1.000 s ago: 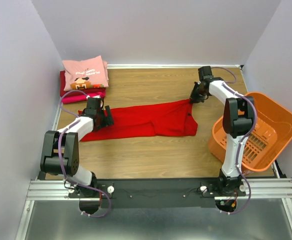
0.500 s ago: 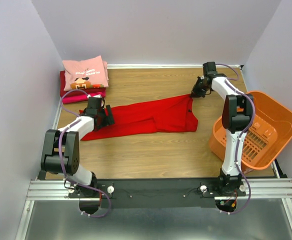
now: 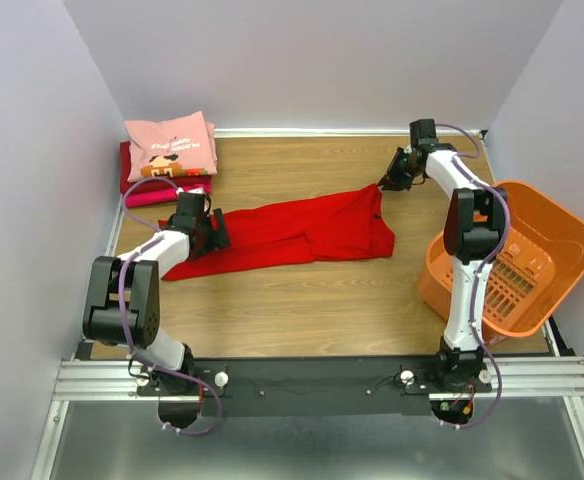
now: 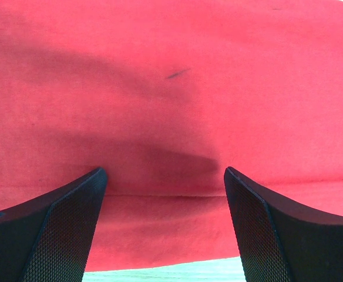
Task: Fold and stack the t-shirts
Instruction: Fold the tshirt
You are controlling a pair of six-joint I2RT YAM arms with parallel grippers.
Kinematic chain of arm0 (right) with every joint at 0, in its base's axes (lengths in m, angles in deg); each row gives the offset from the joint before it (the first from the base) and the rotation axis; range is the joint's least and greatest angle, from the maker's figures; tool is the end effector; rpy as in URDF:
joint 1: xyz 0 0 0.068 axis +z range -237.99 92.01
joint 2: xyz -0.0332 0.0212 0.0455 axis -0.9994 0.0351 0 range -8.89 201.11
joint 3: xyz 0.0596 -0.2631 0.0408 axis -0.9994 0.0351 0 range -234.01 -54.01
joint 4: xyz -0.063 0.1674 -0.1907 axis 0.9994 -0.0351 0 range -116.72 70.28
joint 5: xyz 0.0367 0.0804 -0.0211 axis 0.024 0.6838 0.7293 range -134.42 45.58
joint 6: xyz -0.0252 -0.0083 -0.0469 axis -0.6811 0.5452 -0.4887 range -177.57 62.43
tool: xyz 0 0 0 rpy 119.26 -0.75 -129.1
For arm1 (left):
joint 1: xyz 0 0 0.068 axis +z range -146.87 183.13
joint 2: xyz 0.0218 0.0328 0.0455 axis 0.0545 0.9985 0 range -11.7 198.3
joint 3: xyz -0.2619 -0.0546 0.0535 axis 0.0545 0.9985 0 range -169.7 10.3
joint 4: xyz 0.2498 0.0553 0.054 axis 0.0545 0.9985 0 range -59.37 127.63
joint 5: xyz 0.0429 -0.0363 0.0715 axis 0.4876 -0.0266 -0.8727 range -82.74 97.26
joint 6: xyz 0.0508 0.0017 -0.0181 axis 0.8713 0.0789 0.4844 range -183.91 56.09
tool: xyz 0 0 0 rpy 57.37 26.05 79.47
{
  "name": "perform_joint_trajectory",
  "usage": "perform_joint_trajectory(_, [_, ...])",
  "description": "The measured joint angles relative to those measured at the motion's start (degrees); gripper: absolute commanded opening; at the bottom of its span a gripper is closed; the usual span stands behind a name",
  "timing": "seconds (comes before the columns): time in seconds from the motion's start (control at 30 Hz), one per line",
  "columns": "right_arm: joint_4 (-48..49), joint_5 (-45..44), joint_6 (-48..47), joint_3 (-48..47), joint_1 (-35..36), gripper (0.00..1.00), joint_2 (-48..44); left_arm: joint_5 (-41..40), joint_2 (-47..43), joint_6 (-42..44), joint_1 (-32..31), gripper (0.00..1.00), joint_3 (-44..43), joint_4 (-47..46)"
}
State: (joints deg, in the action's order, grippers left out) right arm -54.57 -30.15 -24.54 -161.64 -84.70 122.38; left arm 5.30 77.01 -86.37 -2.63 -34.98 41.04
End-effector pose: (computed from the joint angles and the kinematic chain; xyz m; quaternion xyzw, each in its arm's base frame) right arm 0.4980 0.0375 0.1763 0.2125 0.9316 0.1975 0.2189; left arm 0.2965 -0.0286 0.1641 -0.1433 0.9396 -0.0599 0.3049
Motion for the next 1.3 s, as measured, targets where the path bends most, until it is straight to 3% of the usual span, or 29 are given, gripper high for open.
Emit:
perform_joint_trajectory(0.1, [0.1,0.0,-0.4,0.0,-0.3,0.50,-0.2,0.1,0.0,0.2,0.0,0.90,-0.2,0.2])
perform_joint_trajectory(0.3, [0.1,0.0,-1.4,2.0,-0.9,0.57,-4.3,2.4,-0.5,0.0,0.0,0.90,-2.1,3.9])
perform_joint_trajectory(0.47, [0.2,-0.7,-2.1,5.0,0.8,0.60,-11.0,3.1,-2.9,-0.3,-0.1,0.90,-6.6,7.4])
perform_joint_trajectory(0.6, [0.2,-1.9,-2.3,7.3,6.1,0.61,-15.5,3.0,-5.8,-0.4,-0.3,0.90,-9.2,7.5])
perform_joint_trajectory(0.9, [0.1,-2.8,-2.0,13.5,18.4,0.62,-15.6,3.0,-2.0,-2.0,-1.5,0.90,-7.5,4.4])
perform_joint_trajectory(1.3, [-1.2,-6.4,-1.3,18.0,19.1,0.62,-10.8,-1.3,1.1,-8.5,-4.0,0.90,-1.7,0.5])
